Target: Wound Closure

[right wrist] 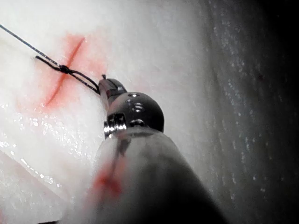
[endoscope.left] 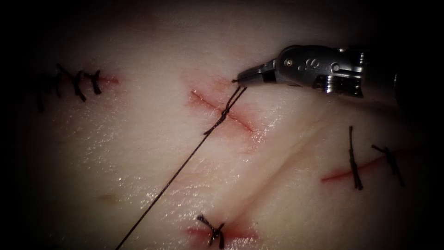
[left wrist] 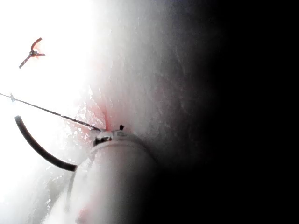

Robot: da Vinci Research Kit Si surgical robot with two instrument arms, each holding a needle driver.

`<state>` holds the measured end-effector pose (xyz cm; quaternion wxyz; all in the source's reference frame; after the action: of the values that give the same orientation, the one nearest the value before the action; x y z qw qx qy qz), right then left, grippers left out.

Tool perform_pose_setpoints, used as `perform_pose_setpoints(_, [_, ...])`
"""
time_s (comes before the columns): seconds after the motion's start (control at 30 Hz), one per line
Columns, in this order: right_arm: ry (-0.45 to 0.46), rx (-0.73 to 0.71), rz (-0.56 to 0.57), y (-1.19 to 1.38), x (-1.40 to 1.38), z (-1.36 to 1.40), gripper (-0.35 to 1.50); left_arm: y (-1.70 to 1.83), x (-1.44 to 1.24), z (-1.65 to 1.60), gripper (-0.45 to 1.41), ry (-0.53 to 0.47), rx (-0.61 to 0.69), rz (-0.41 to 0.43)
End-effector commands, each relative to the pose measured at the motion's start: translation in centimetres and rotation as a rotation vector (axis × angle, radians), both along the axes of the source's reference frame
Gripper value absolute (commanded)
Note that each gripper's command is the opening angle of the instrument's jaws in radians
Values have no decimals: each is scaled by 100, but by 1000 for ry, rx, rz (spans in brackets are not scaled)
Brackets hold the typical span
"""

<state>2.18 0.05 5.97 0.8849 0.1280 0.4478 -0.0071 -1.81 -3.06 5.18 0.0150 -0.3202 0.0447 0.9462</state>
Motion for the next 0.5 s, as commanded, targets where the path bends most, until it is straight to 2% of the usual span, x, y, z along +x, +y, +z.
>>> perform_pose_setpoints(0.03, [3,-3,2,5,8,4,-35,-4,-5,5,-45,-1,1,0])
perform_pose_setpoints(0.33, [1,-15,24,0,9,7,-35,-2,-3,4,-45,-7,9,-1])
perform_pose_setpoints(0.5, [23,-11,5,-17,12,5,-35,25,-13,-15,-45,-32,18,-26])
